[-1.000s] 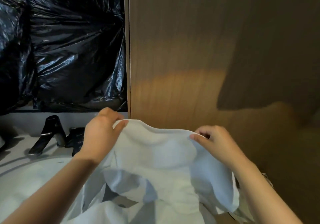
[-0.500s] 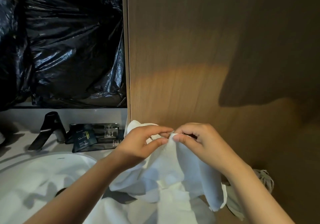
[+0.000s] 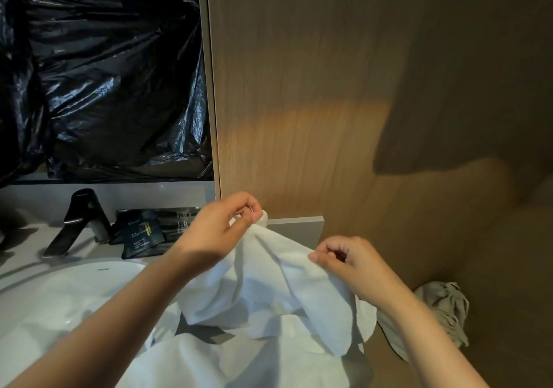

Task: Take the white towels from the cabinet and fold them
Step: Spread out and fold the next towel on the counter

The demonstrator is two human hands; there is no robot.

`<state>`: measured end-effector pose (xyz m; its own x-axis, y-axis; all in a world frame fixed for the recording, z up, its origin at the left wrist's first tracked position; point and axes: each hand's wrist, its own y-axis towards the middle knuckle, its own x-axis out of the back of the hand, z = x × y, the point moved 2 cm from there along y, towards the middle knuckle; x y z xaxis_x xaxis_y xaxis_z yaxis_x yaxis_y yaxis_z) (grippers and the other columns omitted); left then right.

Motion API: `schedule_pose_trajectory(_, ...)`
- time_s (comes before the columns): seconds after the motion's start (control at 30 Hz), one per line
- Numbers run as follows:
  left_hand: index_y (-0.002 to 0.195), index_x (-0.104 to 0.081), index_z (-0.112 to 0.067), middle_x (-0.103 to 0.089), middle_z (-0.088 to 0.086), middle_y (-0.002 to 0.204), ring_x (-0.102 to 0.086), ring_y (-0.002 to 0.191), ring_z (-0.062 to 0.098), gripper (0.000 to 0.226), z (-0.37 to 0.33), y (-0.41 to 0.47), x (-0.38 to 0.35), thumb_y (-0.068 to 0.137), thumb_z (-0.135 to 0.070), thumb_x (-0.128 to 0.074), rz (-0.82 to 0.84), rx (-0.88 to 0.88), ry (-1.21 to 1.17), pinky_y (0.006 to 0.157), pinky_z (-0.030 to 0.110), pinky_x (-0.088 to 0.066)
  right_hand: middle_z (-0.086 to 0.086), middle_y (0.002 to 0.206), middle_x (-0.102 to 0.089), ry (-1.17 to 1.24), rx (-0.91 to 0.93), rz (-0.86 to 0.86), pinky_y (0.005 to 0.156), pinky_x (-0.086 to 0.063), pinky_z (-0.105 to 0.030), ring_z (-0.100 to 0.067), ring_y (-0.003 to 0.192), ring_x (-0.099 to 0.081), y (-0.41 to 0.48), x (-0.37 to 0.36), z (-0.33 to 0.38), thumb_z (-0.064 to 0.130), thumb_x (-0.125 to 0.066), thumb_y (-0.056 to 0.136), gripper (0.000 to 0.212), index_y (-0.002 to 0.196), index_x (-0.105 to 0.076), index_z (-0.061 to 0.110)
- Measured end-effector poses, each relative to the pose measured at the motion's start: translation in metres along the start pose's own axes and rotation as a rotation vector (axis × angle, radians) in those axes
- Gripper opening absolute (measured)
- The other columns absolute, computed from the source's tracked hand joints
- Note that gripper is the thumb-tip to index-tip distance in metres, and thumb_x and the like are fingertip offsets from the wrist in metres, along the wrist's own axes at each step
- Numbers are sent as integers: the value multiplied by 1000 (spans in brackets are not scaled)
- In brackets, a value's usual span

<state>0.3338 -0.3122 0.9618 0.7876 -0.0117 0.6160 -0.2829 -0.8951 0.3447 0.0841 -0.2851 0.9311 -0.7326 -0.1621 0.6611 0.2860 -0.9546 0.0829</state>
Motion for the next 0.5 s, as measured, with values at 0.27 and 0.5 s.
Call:
schedule_pose_trajectory(0.27, 72, -70, -36, -63, -14, 82, -56, 82, -5, 11, 5, 1, -1, 80, -31, -76, 3, 111, 53, 66, 9, -37, 5, 56, -42, -62, -64, -30, 56, -31, -30, -8, 54, -37, -19, -5, -33, 38, -61, 94, 36, 64, -51, 19)
schedule_pose_trajectory(0.5, 75, -71, -25, -65, -12, 80, -56, 81, -6, 8, 14, 6, 9, 82, -29, -74, -193, 152, 66, 62, 3, -37, 5, 61, -44, -91, -97, -137, 57, -33, -30, -10, 58, -42, -35, 6, -50, 43, -51, 97, 38, 65, -49, 22)
